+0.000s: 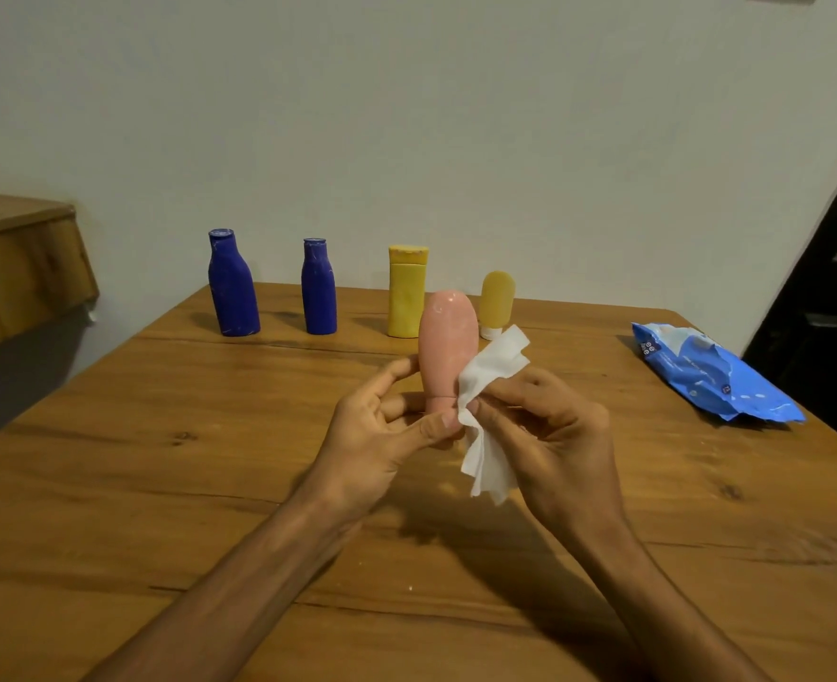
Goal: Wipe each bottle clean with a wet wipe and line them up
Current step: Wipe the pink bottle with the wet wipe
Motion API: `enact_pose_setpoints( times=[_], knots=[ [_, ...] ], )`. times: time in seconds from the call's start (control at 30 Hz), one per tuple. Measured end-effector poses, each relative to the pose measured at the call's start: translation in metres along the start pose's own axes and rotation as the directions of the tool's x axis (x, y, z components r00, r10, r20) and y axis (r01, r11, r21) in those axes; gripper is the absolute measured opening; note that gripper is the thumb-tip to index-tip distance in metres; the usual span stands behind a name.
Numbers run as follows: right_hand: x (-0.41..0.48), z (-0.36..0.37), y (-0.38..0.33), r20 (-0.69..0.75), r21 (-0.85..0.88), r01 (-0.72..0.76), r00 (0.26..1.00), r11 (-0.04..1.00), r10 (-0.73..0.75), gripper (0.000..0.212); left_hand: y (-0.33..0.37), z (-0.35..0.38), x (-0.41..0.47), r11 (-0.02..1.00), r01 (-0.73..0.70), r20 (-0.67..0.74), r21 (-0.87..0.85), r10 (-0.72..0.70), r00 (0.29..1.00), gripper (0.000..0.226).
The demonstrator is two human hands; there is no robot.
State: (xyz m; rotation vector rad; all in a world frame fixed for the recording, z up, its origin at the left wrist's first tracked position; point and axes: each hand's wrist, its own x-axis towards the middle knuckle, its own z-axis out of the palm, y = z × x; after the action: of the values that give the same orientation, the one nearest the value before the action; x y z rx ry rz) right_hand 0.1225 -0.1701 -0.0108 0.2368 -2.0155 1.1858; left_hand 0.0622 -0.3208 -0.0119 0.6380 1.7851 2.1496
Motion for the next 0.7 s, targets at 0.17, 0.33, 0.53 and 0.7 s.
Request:
enact_pose_setpoints(
  times=[0.17,0.33,0.53,0.7],
  knots=[
    [0.004,-0.003,0.001,-0.011,0.019,0.003,1.000,1.000,-0.003,0.017,0.005,-0.001,-0.001,0.999,0.023,0.045,-0.027,-0.022,0.999,0.062],
    [0.005,-0.004,-0.004,0.024,0.096,-0.073,0.997,0.993,0.071,0.016,0.006,-0.002,-0.001,0.994,0.061,0.073,-0.094,-0.054,0.996,0.063],
    [0.007,-0.006,-0.011,0.064,0.171,-0.206,0.978,0.963,0.197,0.017,0.004,-0.001,-0.001,0.996,0.048,0.053,-0.078,-0.044,0.998,0.068],
    [0.006,-0.003,-0.011,0.047,0.228,-0.214,0.977,0.950,0.209,0.017,0.002,-0.002,0.000,0.998,0.016,0.044,-0.057,-0.014,0.999,0.053]
  ],
)
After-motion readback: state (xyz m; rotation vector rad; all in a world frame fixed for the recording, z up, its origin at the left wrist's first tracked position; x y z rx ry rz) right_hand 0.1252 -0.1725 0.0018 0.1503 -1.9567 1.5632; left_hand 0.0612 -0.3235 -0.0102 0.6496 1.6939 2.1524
